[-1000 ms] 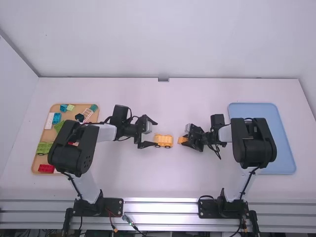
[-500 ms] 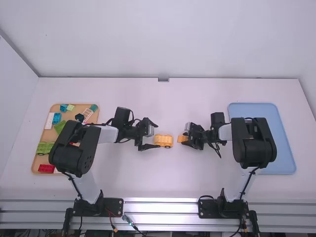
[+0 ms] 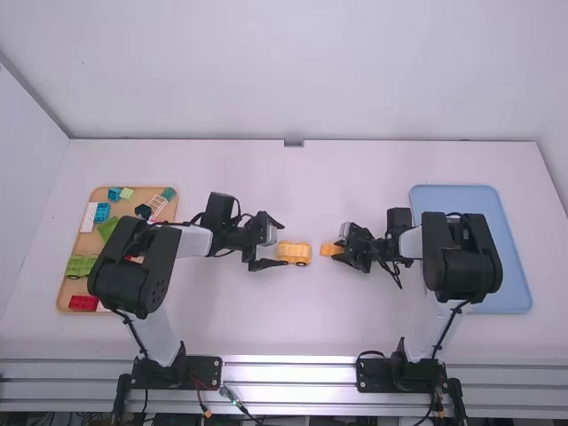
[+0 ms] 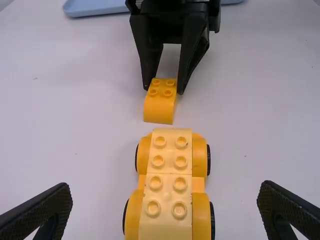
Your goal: Assemble lego blocks to make yellow taxi
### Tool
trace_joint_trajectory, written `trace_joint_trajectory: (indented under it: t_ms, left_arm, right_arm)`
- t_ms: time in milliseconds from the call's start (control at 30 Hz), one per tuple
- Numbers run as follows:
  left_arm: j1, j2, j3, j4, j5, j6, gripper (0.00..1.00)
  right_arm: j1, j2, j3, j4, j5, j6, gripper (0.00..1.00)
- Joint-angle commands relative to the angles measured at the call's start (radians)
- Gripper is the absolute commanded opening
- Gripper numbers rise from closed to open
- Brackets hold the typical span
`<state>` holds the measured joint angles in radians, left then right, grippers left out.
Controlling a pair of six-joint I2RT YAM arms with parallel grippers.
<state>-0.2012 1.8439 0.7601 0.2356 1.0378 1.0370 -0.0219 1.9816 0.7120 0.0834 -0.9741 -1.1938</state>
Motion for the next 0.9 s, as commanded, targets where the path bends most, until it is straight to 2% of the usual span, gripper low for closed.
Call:
trace_joint_trajectory:
  t_ms: [0,333,867]
  left_arm:
    - [-0.001,0.008,-0.008,0.003,0.047,0.0,0.99]
    - [-0.001,0.008,-0.008,0.002,0.046,0.0,0.99]
    - [-0.001,0.008,-0.008,0.002,0.046,0.0,0.99]
  right_arm:
    - [-0.003,0.014,-0.006,-0.02,-0.047,-0.045,0.38]
    - [0.037,0.014,-0.006,-0.015,-0.012,-0.031,0.39]
    - [0.028,0.047,-0.006,0.037,0.009,0.017,0.38]
